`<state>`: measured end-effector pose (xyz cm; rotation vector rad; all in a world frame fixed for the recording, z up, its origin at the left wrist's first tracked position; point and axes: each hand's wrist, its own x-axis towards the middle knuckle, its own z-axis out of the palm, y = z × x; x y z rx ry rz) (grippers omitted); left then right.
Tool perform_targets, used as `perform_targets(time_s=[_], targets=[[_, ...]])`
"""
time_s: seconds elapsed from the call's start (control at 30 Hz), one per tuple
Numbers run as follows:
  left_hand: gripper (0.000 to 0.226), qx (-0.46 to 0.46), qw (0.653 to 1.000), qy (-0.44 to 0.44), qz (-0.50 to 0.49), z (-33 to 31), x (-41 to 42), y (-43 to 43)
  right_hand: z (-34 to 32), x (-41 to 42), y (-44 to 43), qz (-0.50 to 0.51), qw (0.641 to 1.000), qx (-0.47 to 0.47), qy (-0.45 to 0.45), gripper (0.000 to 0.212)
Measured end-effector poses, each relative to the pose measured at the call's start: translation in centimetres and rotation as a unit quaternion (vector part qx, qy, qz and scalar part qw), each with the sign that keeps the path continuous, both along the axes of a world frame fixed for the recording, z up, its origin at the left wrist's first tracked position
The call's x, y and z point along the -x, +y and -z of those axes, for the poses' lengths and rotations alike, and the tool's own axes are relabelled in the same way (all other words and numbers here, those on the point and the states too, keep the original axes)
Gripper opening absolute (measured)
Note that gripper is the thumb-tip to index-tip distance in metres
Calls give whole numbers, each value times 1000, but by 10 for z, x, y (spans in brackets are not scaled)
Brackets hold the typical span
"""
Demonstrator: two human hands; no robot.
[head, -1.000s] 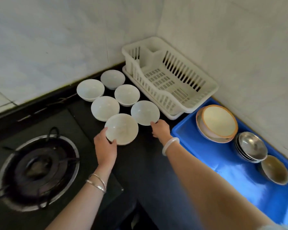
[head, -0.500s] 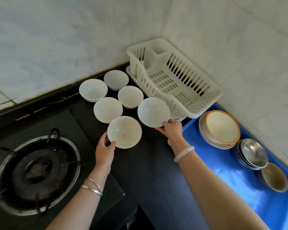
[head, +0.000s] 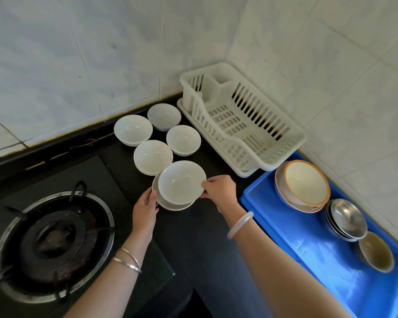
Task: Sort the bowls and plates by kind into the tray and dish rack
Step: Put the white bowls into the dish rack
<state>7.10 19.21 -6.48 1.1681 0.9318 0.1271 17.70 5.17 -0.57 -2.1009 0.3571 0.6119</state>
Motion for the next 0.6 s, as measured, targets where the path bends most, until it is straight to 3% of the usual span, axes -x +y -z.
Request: perform_targets(time_s=[0.3, 0.47, 0.6], targets=[[37, -40, 999, 19, 23, 4, -3, 4, 9, 0, 11, -45, 997, 62, 15, 16], [38, -30, 999, 21, 21, 3, -3, 5, 22, -4, 10, -49, 997, 59, 5, 8], [39, 4, 999, 25, 20, -2, -4, 8, 28, -7, 7, -53, 996, 30, 62, 36]])
